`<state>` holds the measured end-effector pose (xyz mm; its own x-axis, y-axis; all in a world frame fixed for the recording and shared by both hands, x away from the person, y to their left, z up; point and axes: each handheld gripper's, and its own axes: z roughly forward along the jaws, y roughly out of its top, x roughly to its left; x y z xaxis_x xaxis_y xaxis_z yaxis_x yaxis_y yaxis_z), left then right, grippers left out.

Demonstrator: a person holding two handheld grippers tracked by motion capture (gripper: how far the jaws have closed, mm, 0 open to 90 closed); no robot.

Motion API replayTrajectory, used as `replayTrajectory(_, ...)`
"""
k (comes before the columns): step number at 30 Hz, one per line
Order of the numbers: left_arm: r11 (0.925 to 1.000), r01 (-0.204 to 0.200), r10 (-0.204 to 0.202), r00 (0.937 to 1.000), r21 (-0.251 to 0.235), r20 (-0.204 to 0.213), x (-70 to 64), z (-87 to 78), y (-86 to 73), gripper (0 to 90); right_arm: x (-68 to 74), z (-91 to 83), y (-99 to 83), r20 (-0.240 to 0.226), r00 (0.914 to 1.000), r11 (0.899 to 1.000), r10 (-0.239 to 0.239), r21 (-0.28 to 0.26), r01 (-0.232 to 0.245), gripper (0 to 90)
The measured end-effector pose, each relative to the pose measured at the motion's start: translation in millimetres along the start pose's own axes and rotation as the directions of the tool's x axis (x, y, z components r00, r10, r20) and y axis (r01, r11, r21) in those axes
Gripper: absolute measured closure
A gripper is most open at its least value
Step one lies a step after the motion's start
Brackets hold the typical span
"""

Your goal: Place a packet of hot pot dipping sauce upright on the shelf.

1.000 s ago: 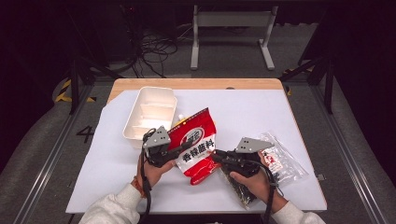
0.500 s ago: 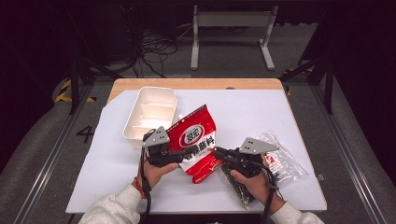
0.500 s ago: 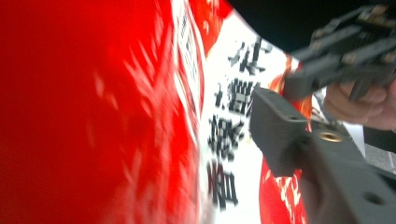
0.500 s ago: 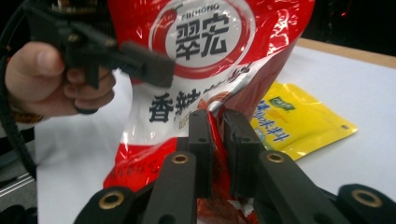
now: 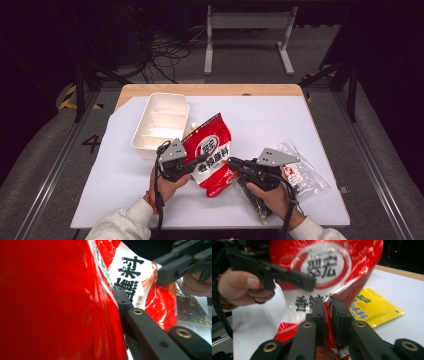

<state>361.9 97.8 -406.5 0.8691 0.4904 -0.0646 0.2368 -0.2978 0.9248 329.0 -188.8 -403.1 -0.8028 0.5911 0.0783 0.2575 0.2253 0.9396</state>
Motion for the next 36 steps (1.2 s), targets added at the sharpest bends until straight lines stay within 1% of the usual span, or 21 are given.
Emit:
replayTrajectory(2,0.9998,-0.005,0.006,1.0000,-0.019,0.004,1.9,-5.1,4.8,90.0,0.1,-1.2,-0.6,0.002,1.0000,1.000,0.002,0.001,-0.002,79.1)
replayTrajectory(4,0.9995,-0.021,0.021,0.9997,-0.025,0.008,2.7,-8.4,9.2,90.0,-0.5,-3.7,-0.5,0.008,1.0000,1.000,0.003,0.009,-0.003,72.7)
replayTrajectory(5,0.9991,-0.037,0.038,0.9993,-0.020,0.004,2.4,-8.8,10.8,90.0,-1.5,-6.1,-0.3,-0.006,1.0000,1.000,0.007,-0.001,-0.007,75.4)
replayTrajectory(7,0.9991,-0.036,0.036,0.9994,-0.023,0.001,1.9,-8.9,11.6,90.0,-2.0,-8.8,0.4,-0.016,0.9999,1.000,0.005,-0.008,-0.005,76.2)
replayTrajectory(8,0.9988,-0.036,0.037,0.9990,-0.033,0.024,3.4,-9.7,12.7,90.0,-2.0,-11.0,1.3,-0.006,1.0000,1.000,-0.003,-0.009,0.003,75.6)
replayTrajectory(10,0.9980,-0.053,0.054,0.9982,-0.036,0.026,2.1,-9.6,16.3,90.0,-3.2,-16.1,2.8,-0.005,0.9999,1.000,0.013,-0.024,-0.013,66.6)
replayTrajectory(12,0.9974,-0.061,0.062,0.9974,-0.038,0.037,-0.3,-9.3,19.6,90.0,-3.8,-21.6,2.9,-0.005,0.9999,0.999,0.013,-0.031,-0.014,66.6)
replayTrajectory(13,0.9956,-0.085,0.086,0.9956,-0.040,0.036,-2.3,-9.1,23.9,90.0,-3.8,-23.8,2.7,-0.005,0.9999,1.000,0.009,-0.027,-0.009,63.0)
replayTrajectory(14,0.9956,-0.085,0.086,0.9956,-0.040,0.036,-2.3,-9.1,23.9,90.0,-3.8,-23.8,2.7,-0.005,0.9999,1.000,0.009,-0.027,-0.009,63.0)
replayTrajectory(16,0.9938,-0.097,0.100,0.9942,-0.054,0.041,-1.2,-10.6,30.5,90.0,-4.6,-27.0,2.2,-0.002,0.9998,1.000,0.018,-0.022,-0.018,53.6)
replayTrajectory(17,0.9941,-0.086,0.089,0.9946,-0.066,0.053,-0.7,-12.0,33.9,90.0,-5.3,-29.4,1.6,-0.005,0.9996,0.999,0.028,-0.024,-0.028,51.5)
replayTrajectory(19,0.9923,-0.100,0.104,0.9935,-0.074,0.047,0.2,-15.1,40.9,90.0,-6.5,-34.3,1.3,0.007,0.9996,0.999,0.027,-0.018,-0.027,45.4)
replayTrajectory(21,0.9884,-0.126,0.129,0.9908,-0.085,0.039,4.5,-20.5,50.6,90.0,-8.2,-38.7,0.7,0.013,0.9996,0.999,0.027,-0.022,-0.026,43.7)
replayTrajectory(23,0.9884,-0.122,0.126,0.9914,-0.091,0.036,6.1,-23.0,54.4,90.0,-9.8,-41.2,-0.2,0.021,0.9993,0.999,0.030,-0.020,-0.029,42.3)
replayTrajectory(26,0.9827,-0.156,0.158,0.9875,-0.099,0.008,15.7,-32.5,66.8,90.0,-13.8,-43.3,-3.6,0.034,0.9985,0.999,0.044,-0.011,-0.044,41.7)
replayTrajectory(28,0.9804,-0.166,0.165,0.9861,-0.106,-0.015,24.1,-38.7,74.0,90.0,-16.5,-43.0,-5.9,0.035,0.9977,0.998,0.058,-0.007,-0.058,41.5)
replayTrajectory(29,0.9784,-0.179,0.177,0.9837,-0.104,-0.032,29.2,-42.0,77.2,90.0,-17.5,-42.5,-6.7,0.038,0.9973,0.998,0.062,-0.002,-0.062,41.3)
replayTrajectory(31,0.9766,-0.191,0.185,0.9803,-0.098,-0.069,41.3,-49.0,82.1,90.0,-18.6,-40.9,-8.1,0.036,0.9971,0.998,0.067,0.004,-0.067,41.3)
replayTrajectory(33,0.9771,-0.187,0.178,0.9799,-0.102,-0.089,51.7,-53.3,84.9,90.0,-18.4,-39.5,-8.7,0.031,0.9974,0.998,0.066,0.012,-0.066,41.0)
replayTrajectory(34,0.9756,-0.201,0.190,0.9748,-0.088,-0.116,57.9,-55.9,87.2,90.0,-18.2,-38.7,-9.1,0.030,0.9974,0.998,0.065,0.015,-0.066,40.9)
replayTrajectory(36,0.9759,-0.201,0.189,0.9734,-0.085,-0.129,67.0,-59.2,89.7,90.0,-18.1,-37.7,-9.4,0.027,0.9976,0.998,0.064,0.018,-0.064,40.7)
